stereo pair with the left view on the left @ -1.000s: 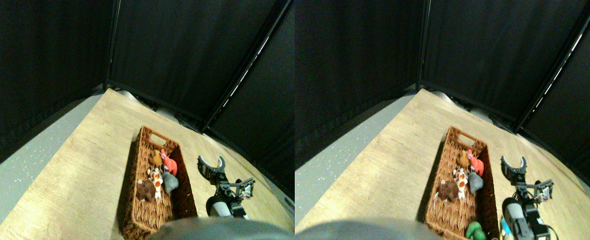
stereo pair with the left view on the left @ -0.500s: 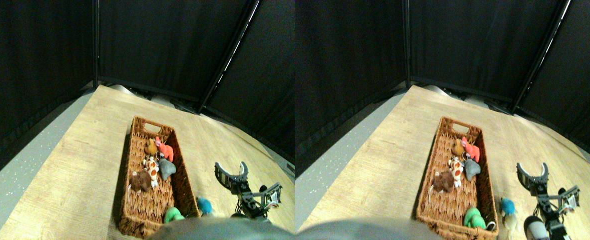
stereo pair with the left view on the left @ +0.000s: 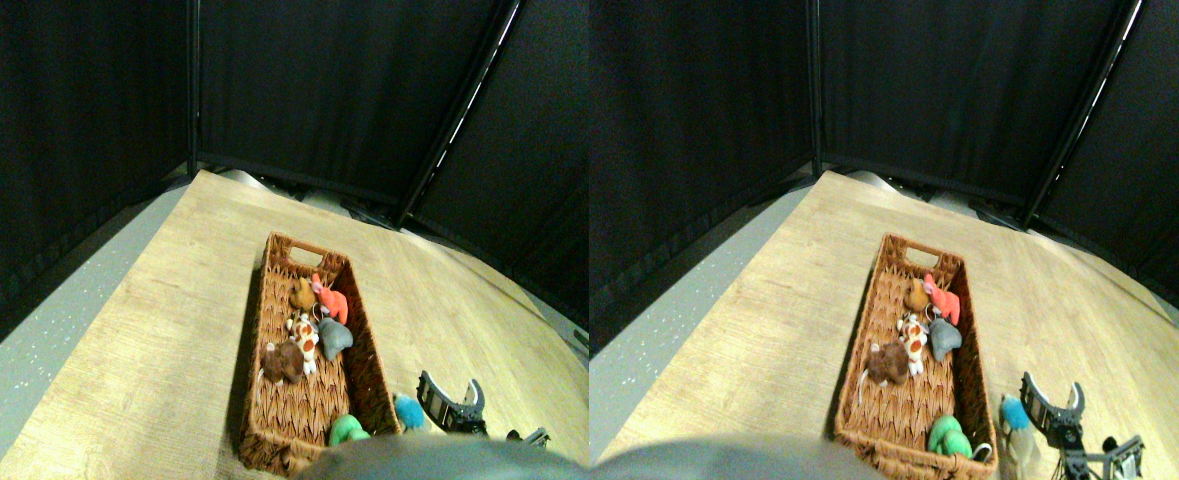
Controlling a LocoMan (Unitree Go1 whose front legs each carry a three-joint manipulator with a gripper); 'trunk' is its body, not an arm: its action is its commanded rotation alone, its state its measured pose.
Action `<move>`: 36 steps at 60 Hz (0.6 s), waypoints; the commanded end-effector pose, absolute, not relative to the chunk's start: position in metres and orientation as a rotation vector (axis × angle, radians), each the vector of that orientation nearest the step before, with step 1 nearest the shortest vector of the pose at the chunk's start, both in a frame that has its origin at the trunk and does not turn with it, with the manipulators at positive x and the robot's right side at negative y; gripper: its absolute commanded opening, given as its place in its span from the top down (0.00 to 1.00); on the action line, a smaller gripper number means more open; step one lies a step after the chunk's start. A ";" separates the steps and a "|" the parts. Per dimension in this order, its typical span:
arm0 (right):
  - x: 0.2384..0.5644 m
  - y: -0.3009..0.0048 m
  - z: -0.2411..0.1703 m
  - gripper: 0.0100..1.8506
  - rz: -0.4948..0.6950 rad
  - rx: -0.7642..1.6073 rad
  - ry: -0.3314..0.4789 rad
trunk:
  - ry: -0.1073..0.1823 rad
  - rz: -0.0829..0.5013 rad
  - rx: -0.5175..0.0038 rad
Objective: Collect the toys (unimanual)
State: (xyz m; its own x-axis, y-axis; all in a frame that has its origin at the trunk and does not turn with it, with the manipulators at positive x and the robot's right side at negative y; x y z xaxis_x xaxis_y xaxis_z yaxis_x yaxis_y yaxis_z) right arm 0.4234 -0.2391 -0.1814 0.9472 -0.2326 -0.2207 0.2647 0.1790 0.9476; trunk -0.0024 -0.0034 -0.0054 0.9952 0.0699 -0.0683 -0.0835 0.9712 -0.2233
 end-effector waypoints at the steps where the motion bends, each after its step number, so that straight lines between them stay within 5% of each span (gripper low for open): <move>1: 0.420 -0.242 -0.193 0.62 -0.403 1.364 0.093 | 0.073 0.099 -0.260; 14: 0.420 -0.241 -0.221 0.59 -0.454 1.438 0.211 | 0.079 0.110 -0.279; 36: 0.429 -0.246 -0.250 0.59 -0.498 1.442 0.286 | 0.088 0.119 -0.286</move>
